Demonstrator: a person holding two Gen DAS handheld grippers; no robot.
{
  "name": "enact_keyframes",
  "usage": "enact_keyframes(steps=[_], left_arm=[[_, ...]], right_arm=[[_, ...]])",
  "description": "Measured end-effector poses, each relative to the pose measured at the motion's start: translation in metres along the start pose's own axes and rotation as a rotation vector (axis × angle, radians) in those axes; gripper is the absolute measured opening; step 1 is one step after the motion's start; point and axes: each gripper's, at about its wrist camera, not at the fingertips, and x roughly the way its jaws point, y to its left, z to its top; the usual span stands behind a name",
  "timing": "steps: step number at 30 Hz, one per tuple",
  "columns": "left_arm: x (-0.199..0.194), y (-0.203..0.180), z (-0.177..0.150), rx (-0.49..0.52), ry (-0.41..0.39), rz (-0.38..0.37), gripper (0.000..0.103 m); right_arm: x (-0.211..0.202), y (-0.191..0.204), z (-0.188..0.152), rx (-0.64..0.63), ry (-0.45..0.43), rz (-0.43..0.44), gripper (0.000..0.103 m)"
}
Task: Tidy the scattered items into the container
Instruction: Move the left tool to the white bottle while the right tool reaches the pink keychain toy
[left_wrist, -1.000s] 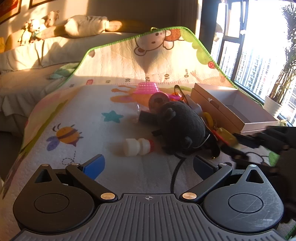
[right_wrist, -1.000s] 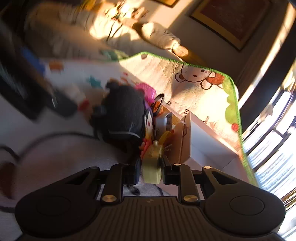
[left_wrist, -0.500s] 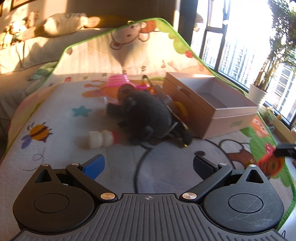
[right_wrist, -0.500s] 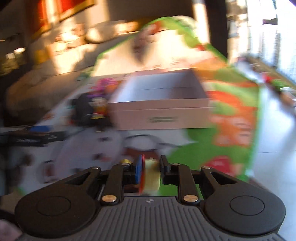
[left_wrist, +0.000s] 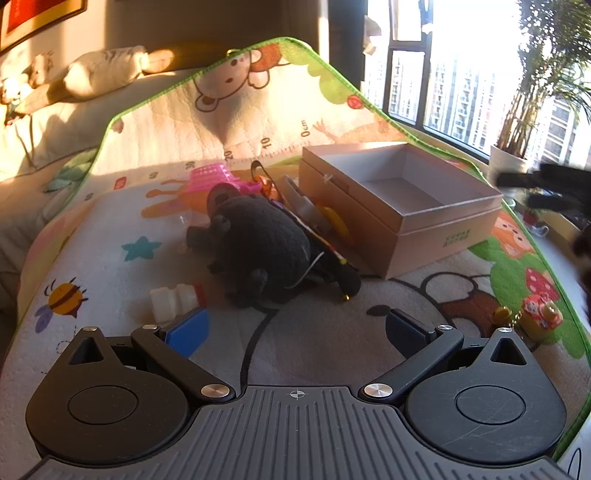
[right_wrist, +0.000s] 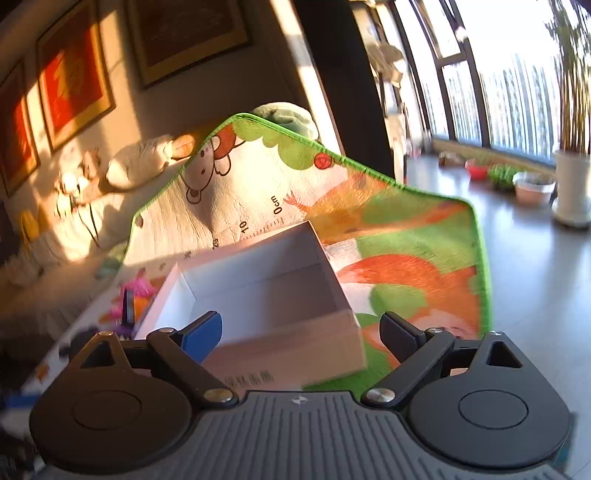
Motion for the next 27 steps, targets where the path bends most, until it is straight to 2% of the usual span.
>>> enact_keyframes(steps=[3, 5, 8, 10, 13, 18, 19, 20, 21, 22, 23, 24, 27], left_arm=[[-0.001, 0.009, -0.006, 0.01, 0.001, 0.017, 0.103], [-0.001, 0.018, -0.009, 0.008, 0.007, 0.042, 0.103], [0.002, 0.033, -0.008, -0.016, 0.012, 0.081, 0.103], [0.006, 0.041, -0.005, -0.032, 0.004, 0.106, 0.103], [0.014, 0.053, -0.001, -0.053, -0.016, 0.145, 0.103], [0.026, 0.064, 0.003, -0.051, -0.016, 0.192, 0.103], [0.027, 0.065, 0.003, -0.046, -0.015, 0.197, 0.097], [0.029, 0.065, 0.003, -0.045, -0.008, 0.197, 0.075], [0.031, 0.066, 0.003, -0.046, 0.004, 0.193, 0.065], [0.033, 0.067, 0.002, -0.053, 0.013, 0.187, 0.067], [0.034, 0.067, 0.002, -0.061, 0.011, 0.182, 0.076], [0.034, 0.068, 0.002, -0.064, 0.001, 0.181, 0.079], [0.035, 0.069, 0.004, -0.074, -0.02, 0.182, 0.08]], right_arm=[[0.025, 0.007, 0.001, 0.017, 0.007, -0.02, 0.101], [0.031, 0.016, -0.001, -0.007, 0.008, -0.023, 0.101], [0.024, 0.024, -0.006, -0.006, 0.037, 0.079, 0.102], [0.017, 0.027, -0.012, -0.016, 0.048, 0.104, 0.101], [0.0, 0.032, -0.025, -0.064, 0.03, 0.074, 0.101], [-0.045, 0.047, -0.058, -0.248, -0.027, 0.011, 0.101], [-0.053, 0.05, -0.065, -0.277, -0.036, 0.0, 0.101], [-0.059, 0.052, -0.071, -0.294, -0.043, -0.008, 0.101], [-0.065, 0.052, -0.076, -0.301, -0.048, -0.011, 0.101], [-0.069, 0.052, -0.081, -0.3, -0.051, -0.012, 0.101], [-0.072, 0.052, -0.085, -0.298, -0.056, -0.014, 0.101], [-0.074, 0.052, -0.088, -0.294, -0.065, -0.018, 0.101], [-0.072, 0.051, -0.092, -0.276, -0.081, -0.043, 0.101]])
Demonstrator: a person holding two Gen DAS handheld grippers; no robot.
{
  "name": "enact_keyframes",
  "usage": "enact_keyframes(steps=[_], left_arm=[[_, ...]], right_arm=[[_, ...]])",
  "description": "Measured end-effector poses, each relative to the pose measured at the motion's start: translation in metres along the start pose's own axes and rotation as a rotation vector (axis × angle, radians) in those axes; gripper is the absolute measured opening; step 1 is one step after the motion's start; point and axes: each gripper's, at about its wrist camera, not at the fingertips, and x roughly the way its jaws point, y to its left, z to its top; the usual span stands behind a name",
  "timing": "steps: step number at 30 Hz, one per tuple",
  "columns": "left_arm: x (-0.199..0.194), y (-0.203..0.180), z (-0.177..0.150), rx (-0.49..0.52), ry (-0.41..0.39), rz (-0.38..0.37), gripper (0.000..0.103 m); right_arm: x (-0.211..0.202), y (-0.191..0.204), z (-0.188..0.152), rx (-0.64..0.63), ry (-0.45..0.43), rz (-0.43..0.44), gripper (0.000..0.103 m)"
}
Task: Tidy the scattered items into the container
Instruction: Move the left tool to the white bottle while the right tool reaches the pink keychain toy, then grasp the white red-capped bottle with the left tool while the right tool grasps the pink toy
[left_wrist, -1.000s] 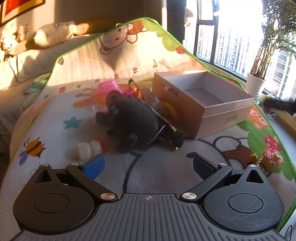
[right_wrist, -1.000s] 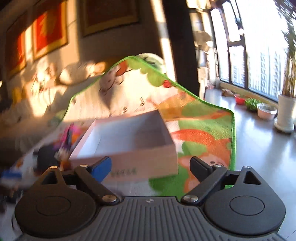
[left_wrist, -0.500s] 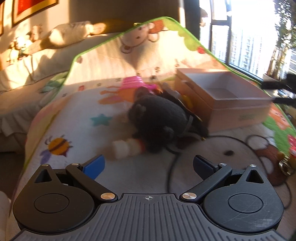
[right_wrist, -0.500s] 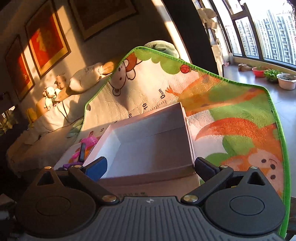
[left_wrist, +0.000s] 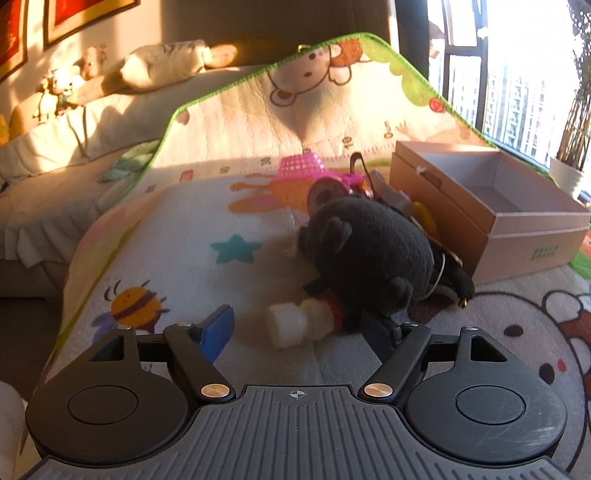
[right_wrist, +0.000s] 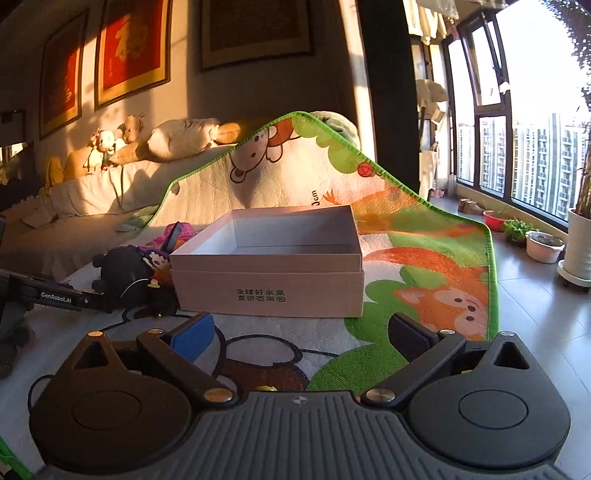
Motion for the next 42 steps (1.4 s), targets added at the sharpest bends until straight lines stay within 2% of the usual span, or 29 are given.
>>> enact_keyframes(steps=[3, 5, 8, 12, 14, 17, 21, 23, 25, 27, 29, 30, 35, 36, 39, 40, 42], left_arm=[[0.007, 0.001, 0.001, -0.009, 0.008, 0.016, 0.075], [0.011, 0.0, -0.001, -0.006, 0.02, 0.017, 0.062], [0.014, -0.002, -0.003, 0.012, 0.017, 0.013, 0.052], [0.003, -0.003, -0.003, 0.018, -0.001, -0.008, 0.052], [-0.011, -0.007, -0.004, 0.015, -0.013, -0.052, 0.052], [-0.036, -0.025, -0.01, 0.027, -0.015, -0.18, 0.052], [-0.057, -0.067, -0.023, 0.112, -0.001, -0.337, 0.053], [-0.056, -0.086, -0.028, 0.158, 0.025, -0.38, 0.054], [-0.054, -0.099, -0.035, 0.201, 0.041, -0.391, 0.054], [-0.053, -0.104, -0.04, 0.223, 0.053, -0.39, 0.059], [-0.053, -0.101, -0.045, 0.223, 0.063, -0.384, 0.071], [-0.052, -0.098, -0.047, 0.22, 0.067, -0.378, 0.073], [-0.055, -0.08, -0.05, 0.173, 0.076, -0.37, 0.09], [-0.057, -0.078, -0.05, 0.164, 0.073, -0.368, 0.093], [-0.058, -0.07, -0.051, 0.137, 0.069, -0.361, 0.098], [-0.058, -0.069, -0.052, 0.126, 0.074, -0.359, 0.099], [-0.055, -0.067, -0.053, 0.101, 0.088, -0.351, 0.101]], right_arm=[[0.005, 0.0, 0.0, 0.006, 0.012, -0.016, 0.101], [0.005, -0.001, -0.002, 0.011, 0.012, -0.015, 0.101], [0.007, -0.004, -0.003, 0.033, 0.032, -0.021, 0.102], [0.01, -0.011, -0.004, 0.081, 0.044, -0.029, 0.102], [0.009, -0.014, -0.005, 0.101, 0.04, -0.031, 0.102], [0.008, -0.016, -0.005, 0.123, 0.038, -0.029, 0.102], [0.007, -0.016, -0.006, 0.127, 0.036, -0.041, 0.102], [0.004, -0.012, -0.006, 0.114, 0.038, -0.061, 0.102], [0.0, -0.008, -0.007, 0.085, 0.058, -0.053, 0.102], [-0.008, -0.004, -0.011, 0.045, 0.075, -0.027, 0.102], [-0.014, 0.0, -0.016, 0.004, 0.089, -0.014, 0.103], [-0.015, 0.001, -0.018, -0.005, 0.097, -0.009, 0.103], [-0.009, -0.002, -0.022, 0.063, 0.159, 0.011, 0.103], [-0.01, 0.0, -0.022, 0.076, 0.156, 0.03, 0.103], [-0.02, 0.008, -0.018, 0.09, 0.181, 0.218, 0.103], [-0.024, 0.013, -0.017, 0.077, 0.171, 0.242, 0.103], [-0.032, 0.023, -0.016, 0.021, 0.135, 0.203, 0.103]])
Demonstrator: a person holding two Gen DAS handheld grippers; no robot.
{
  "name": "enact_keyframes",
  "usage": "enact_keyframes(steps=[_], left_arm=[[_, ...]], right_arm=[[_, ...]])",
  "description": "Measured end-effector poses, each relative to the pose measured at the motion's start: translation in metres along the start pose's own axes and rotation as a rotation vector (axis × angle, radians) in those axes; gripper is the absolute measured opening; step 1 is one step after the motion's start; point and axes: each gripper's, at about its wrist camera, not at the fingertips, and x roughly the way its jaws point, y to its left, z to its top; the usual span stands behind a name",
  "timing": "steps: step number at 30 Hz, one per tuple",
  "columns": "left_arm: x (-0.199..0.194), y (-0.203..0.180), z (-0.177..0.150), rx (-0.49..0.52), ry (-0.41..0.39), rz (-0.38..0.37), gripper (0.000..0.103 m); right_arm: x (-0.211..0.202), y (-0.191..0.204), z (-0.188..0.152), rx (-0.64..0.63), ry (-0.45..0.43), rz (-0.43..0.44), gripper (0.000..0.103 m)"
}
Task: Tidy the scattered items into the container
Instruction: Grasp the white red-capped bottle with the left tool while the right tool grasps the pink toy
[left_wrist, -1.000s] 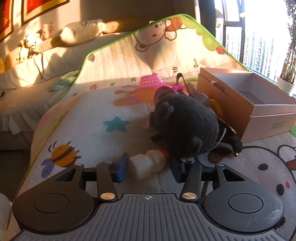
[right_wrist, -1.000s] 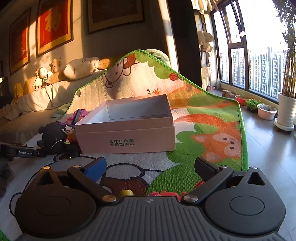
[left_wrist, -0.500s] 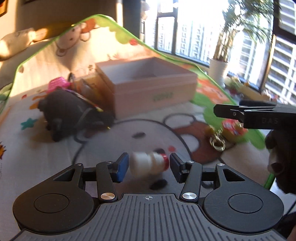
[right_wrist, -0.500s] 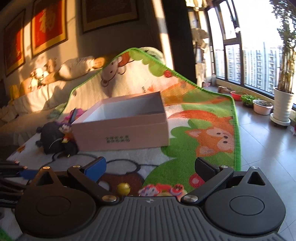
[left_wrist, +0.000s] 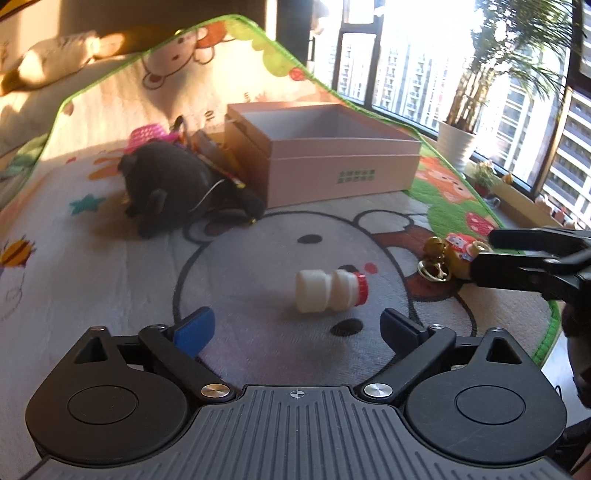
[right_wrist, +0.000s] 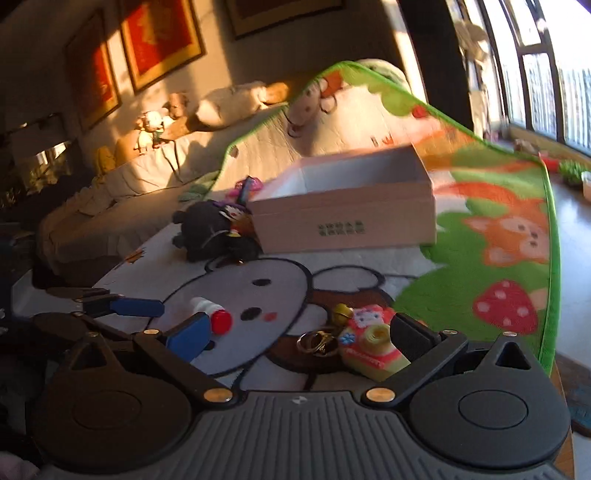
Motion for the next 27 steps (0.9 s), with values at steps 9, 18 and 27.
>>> enact_keyframes(steps=[9, 18, 27], left_arm=[[0.001, -0.009, -0.003, -0.004, -0.005, 0.024, 0.103], [0.005, -0.023, -0.007, 0.061, -0.004, 0.096, 0.103], [0.007, -0.038, 0.017, 0.093, -0.073, 0.055, 0.103]], right_arm=[[0.014, -0.011, -0.004, 0.021, 0.034, -0.16, 0.103], [0.023, -0.018, -0.011, 0.036, 0.066, -0.187, 0.069], [0.025, -0.011, -0.018, -0.023, 0.047, -0.217, 0.067]])
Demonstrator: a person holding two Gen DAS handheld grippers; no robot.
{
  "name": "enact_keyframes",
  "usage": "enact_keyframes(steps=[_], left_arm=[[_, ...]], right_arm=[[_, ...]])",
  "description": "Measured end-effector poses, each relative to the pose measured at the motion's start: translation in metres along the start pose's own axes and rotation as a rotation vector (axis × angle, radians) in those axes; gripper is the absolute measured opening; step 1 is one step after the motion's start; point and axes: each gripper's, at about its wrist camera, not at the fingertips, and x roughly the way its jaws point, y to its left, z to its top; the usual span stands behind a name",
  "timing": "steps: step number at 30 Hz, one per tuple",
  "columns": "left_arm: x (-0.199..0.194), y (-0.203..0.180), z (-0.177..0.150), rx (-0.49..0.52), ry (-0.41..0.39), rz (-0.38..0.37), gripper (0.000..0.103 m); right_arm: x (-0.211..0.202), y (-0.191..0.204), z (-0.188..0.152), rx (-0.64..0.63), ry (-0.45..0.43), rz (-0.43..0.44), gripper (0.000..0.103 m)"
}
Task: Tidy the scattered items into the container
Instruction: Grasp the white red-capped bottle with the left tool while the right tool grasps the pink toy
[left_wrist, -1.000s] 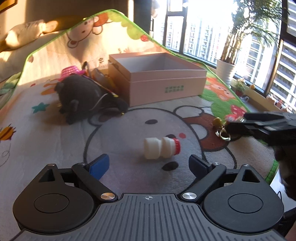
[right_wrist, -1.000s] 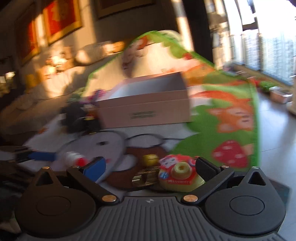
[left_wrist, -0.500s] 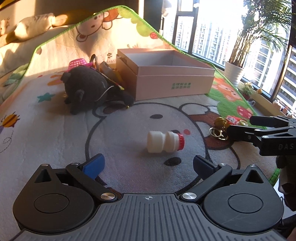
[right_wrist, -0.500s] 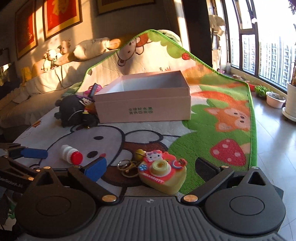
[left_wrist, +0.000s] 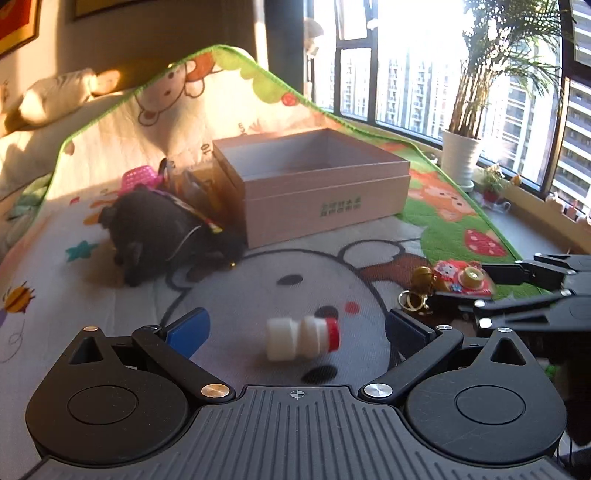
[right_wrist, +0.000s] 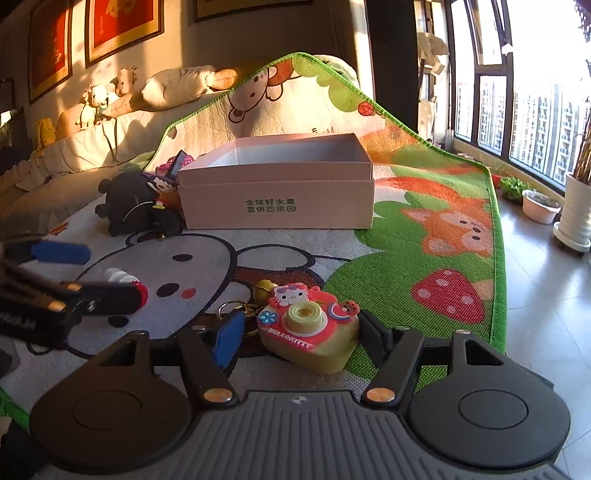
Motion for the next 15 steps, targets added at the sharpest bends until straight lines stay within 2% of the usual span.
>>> enact_keyframes(steps=[3, 4, 5, 6, 8, 15], left_arm=[[0.0056, -0.0021, -0.0026, -0.003, 0.026, -0.012, 0.1], [0.0065, -0.0026, -0.0037, -0.005, 0.035, -0.018, 0.086], [0.0076, -0.0022, -0.0045, -0.009, 0.047, -0.026, 0.066], [0.0092, -0.0013, -0.0052, -0.017, 0.056, -0.033, 0.065], [0.0094, -0.0002, -0.0055, -0.029, 0.053, -0.043, 0.071], [0.0098, -0.0008, -0.006, -0.036, 0.046, -0.051, 0.068]], right_arm=[[-0.0003, -0.0019, -0.0008, 0.001, -0.005, 0.007, 0.067], [-0.0004, -0.002, -0.0012, 0.0, -0.007, 0.007, 0.068], [-0.0004, -0.0015, -0.0015, -0.002, -0.008, 0.006, 0.068], [-0.0003, -0.0008, -0.0016, -0.005, -0.009, 0.006, 0.069], [-0.0003, 0.0, -0.002, -0.01, -0.012, 0.006, 0.07], [-0.0005, -0.0009, -0.0021, -0.007, -0.013, 0.009, 0.07]])
